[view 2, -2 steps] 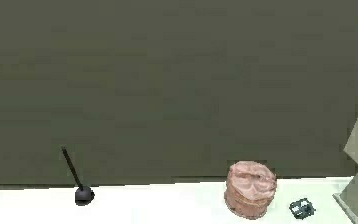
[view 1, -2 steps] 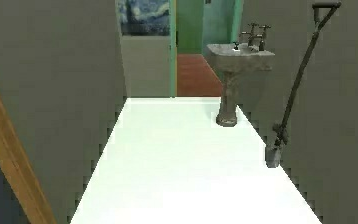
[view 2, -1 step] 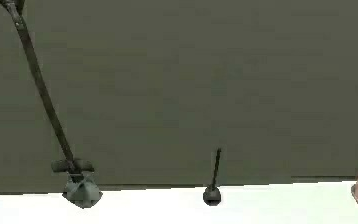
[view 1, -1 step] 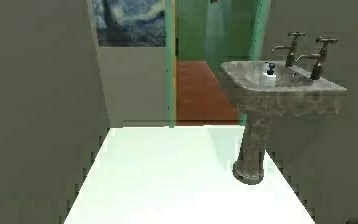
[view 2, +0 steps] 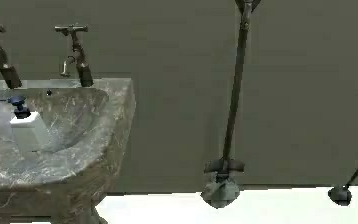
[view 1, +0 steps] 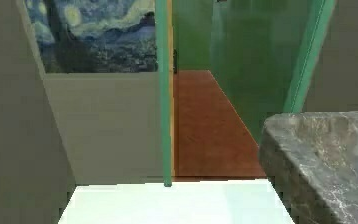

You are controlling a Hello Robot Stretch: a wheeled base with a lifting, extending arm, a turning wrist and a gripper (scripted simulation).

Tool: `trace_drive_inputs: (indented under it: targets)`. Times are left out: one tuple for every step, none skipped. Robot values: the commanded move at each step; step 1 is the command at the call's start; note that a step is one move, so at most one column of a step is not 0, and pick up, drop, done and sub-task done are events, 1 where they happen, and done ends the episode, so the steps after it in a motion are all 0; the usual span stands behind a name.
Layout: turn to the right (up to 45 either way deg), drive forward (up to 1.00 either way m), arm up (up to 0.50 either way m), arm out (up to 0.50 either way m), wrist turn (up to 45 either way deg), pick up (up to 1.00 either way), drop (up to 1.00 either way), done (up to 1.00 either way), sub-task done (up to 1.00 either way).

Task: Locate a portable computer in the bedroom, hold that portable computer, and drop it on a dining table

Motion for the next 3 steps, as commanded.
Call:
trace_drive_inputs:
  targets:
    - [0.0, 0.8, 0.0, 0.0, 0.0, 0.0, 0.0, 0.0, 0.0]
    - [36.0, 0.0, 0.0, 0.0, 0.0, 0.0, 0.0, 0.0, 0.0]
    - [0.0, 0.45, 0.0, 0.0, 0.0, 0.0, 0.0, 0.0, 0.0]
